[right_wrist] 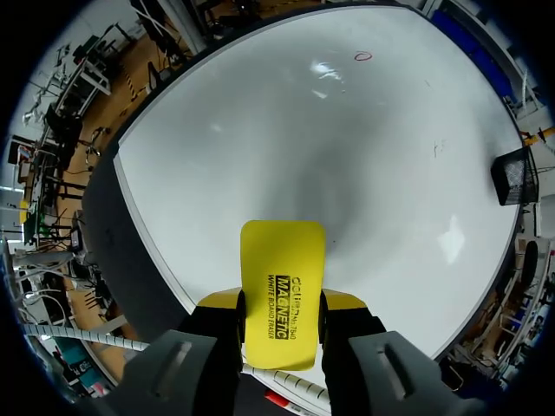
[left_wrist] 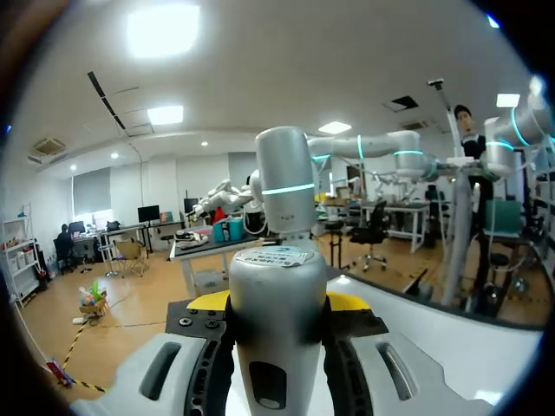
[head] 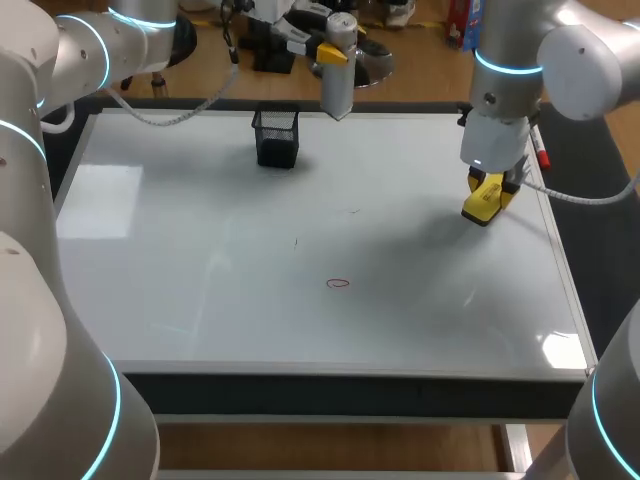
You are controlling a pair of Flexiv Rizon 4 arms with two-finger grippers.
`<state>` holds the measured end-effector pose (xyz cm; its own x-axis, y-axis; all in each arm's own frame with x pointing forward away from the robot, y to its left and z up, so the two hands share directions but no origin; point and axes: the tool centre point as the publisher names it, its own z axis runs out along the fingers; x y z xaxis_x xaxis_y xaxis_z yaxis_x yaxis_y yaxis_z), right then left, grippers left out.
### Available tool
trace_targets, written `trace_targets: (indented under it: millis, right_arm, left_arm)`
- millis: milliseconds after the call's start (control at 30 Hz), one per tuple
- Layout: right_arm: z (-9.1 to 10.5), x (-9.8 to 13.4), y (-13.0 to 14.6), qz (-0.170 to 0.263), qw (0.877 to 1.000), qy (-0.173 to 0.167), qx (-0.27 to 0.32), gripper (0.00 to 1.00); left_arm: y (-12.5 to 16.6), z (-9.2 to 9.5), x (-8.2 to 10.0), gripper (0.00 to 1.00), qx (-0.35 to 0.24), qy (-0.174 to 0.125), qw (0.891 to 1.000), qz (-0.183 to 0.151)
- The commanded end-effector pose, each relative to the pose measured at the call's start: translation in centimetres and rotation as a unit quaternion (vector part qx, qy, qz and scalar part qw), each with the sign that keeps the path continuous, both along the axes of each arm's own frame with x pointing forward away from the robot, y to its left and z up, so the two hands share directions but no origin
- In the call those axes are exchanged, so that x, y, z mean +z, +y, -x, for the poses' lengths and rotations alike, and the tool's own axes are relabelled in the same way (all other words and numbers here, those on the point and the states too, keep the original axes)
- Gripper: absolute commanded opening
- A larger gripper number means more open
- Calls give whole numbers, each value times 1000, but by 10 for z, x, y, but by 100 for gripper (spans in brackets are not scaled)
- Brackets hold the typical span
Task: Pick up the inspection probe, press it on each red-marked spot on the whiteboard one by one, put down the probe, pick up the eraser, and wipe off all the red marks.
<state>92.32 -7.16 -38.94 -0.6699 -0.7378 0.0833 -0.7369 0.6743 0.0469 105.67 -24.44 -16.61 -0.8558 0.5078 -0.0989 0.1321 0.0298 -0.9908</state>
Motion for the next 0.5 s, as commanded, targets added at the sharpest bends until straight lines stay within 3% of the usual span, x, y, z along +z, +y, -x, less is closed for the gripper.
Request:
trace_targets:
  millis: [33,500]
  right_arm:
    - [-1,1,-1,2,1000,0,1,0]
    - [-1,1,-1,2,1000,0,1,0]
  left_arm:
    - [6,14,10,0,-25,-7,1000,-11]
    - [8,106,17,0,-60,-16,998,4]
